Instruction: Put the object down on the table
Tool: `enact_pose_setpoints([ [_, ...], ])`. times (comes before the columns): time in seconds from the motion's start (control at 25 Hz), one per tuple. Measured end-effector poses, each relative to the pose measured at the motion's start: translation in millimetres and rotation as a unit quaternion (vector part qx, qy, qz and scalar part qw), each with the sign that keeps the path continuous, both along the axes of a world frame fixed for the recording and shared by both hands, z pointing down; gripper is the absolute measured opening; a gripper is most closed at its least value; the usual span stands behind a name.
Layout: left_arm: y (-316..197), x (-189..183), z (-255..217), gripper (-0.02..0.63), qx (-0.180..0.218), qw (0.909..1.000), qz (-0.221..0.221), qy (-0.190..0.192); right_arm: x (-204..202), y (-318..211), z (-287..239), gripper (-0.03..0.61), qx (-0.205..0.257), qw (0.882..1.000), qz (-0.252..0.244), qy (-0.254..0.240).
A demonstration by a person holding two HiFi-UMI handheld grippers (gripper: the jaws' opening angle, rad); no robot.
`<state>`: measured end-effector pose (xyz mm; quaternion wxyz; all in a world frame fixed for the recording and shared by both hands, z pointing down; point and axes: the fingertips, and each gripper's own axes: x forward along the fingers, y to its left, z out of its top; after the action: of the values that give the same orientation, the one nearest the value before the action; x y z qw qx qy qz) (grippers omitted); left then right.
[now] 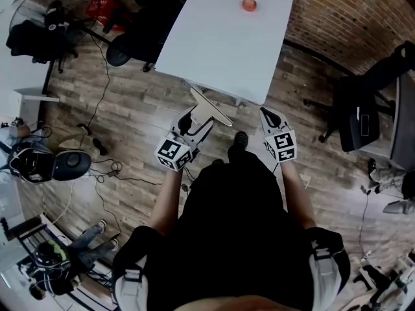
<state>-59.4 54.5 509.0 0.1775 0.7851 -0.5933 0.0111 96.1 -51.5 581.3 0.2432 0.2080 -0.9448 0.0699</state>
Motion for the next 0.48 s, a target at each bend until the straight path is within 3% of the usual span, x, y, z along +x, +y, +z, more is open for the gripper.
enact_pose_setpoints([
  [0.16, -13, -3, -4, 0.285, 0.004, 0.9994, -0.029, 0.017, -7, -25, -2, 0.000, 0.000, 1.000, -0.019, -0.008],
  [0.48, -30, -14, -5, 0.285, 0.006, 0.9984, -0.057, 0.002, -21, -49, 3, 0.000, 0.003, 0.999, -0.043, -0.007],
])
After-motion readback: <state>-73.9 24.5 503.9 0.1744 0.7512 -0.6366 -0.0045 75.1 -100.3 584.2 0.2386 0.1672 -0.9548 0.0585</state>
